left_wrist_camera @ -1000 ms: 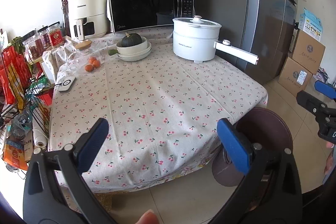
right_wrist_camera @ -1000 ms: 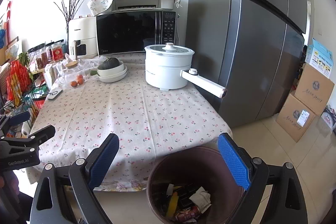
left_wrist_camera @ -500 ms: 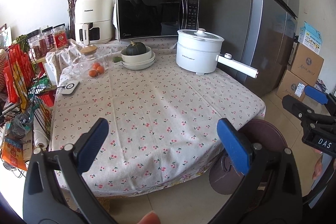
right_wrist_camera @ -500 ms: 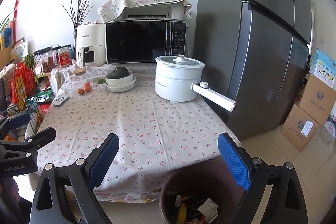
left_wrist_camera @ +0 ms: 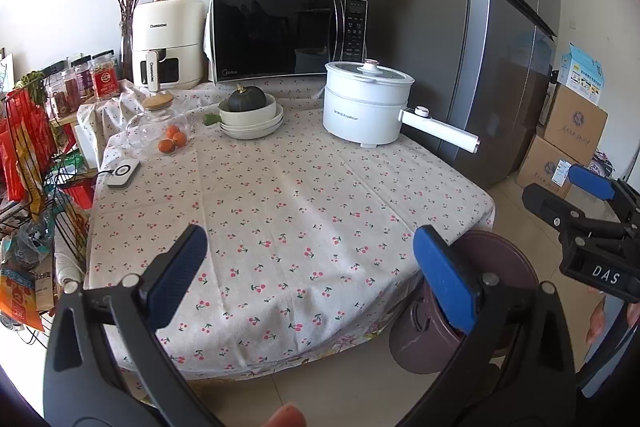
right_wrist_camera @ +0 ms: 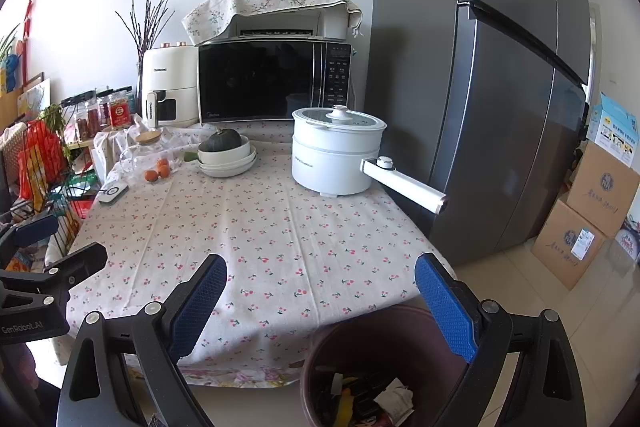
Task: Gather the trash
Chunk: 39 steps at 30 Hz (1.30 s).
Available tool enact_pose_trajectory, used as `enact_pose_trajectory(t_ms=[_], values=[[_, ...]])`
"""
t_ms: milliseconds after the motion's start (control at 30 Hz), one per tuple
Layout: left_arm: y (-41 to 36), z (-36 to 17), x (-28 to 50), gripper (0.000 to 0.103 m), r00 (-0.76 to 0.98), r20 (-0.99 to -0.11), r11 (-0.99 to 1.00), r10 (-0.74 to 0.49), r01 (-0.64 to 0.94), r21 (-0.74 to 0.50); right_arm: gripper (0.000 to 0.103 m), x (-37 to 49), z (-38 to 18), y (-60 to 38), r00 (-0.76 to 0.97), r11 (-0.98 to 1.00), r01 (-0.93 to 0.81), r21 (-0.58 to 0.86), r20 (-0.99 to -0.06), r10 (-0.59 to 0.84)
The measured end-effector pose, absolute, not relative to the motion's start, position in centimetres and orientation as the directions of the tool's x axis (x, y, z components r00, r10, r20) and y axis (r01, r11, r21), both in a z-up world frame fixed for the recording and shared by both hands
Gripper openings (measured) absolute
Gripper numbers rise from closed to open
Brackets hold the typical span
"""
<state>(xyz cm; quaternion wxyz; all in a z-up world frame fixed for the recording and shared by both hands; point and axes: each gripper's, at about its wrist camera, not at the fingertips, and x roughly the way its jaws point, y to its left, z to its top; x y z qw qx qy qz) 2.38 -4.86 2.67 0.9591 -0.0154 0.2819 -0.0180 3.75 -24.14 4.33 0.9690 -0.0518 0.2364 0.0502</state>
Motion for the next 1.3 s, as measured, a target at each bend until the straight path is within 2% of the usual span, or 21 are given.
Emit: enact_pose_trajectory(t_ms=[1033,1133,1300], values=[[-5.11,2.53,2.45,0.102,0.835,-0.550,0.999,-0.033,0.027,-0.019,0.097,4.19,4.40,-24.87,0.883,0.995,-0.085,-0.043,-0.467,0.056],[-5.02,2.57,2.50,0.102,0.833,-0.551,0.999,-0.043,0.033,-0.028,0.103,4.20,4.40,-24.88,0.883,0.995,-0.085,-0.043,-0.466,0.055],[-4.78,2.45,2.73,0.102,0.825,-0.562,0.998,-0.056,0.033,-0.050,0.103,4.02,4.39,-24.66,0.885,0.994,-0.098,-0.055,-0.461,0.061]])
